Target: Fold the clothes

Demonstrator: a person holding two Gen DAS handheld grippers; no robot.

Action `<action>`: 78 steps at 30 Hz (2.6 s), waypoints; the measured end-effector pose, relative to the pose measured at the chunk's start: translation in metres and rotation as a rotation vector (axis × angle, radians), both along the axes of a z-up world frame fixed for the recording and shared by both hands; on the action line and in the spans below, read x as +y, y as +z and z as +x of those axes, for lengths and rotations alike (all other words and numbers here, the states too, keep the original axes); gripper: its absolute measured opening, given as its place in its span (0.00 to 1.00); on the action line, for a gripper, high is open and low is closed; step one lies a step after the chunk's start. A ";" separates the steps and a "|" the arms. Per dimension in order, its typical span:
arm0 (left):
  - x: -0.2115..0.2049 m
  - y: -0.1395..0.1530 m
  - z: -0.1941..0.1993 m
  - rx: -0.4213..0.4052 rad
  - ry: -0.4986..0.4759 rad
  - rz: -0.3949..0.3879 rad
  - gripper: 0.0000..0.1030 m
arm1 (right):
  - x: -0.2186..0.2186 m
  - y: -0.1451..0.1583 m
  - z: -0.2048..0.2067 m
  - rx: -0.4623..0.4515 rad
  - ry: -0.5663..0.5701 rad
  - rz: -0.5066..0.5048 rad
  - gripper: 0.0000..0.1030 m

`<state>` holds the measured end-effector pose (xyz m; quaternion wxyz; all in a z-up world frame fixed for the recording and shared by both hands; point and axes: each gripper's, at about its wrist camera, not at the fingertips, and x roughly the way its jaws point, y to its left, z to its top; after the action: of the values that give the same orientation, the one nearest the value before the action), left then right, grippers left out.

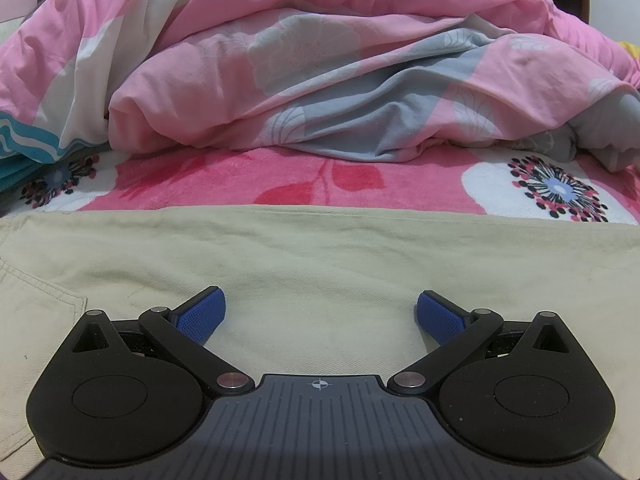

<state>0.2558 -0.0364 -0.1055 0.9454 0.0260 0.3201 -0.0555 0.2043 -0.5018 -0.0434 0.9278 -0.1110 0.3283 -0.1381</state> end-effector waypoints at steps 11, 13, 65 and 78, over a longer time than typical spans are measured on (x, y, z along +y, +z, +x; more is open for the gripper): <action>0.000 0.000 0.000 -0.001 0.000 0.000 1.00 | -0.007 -0.001 -0.005 -0.016 -0.051 -0.035 0.08; 0.000 0.000 0.000 -0.001 0.000 0.000 1.00 | -0.009 0.011 -0.020 -0.062 -0.070 -0.007 0.13; -0.001 -0.002 0.000 -0.001 -0.001 0.003 1.00 | 0.064 0.000 0.074 0.395 0.586 -0.024 0.00; 0.005 0.006 -0.001 -0.005 0.018 -0.028 1.00 | 0.093 0.015 0.059 0.286 0.536 -0.291 0.00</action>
<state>0.2545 -0.0315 -0.1000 0.9470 0.0099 0.3170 -0.0516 0.2635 -0.4086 -0.0282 0.8501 -0.3430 0.3910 0.0820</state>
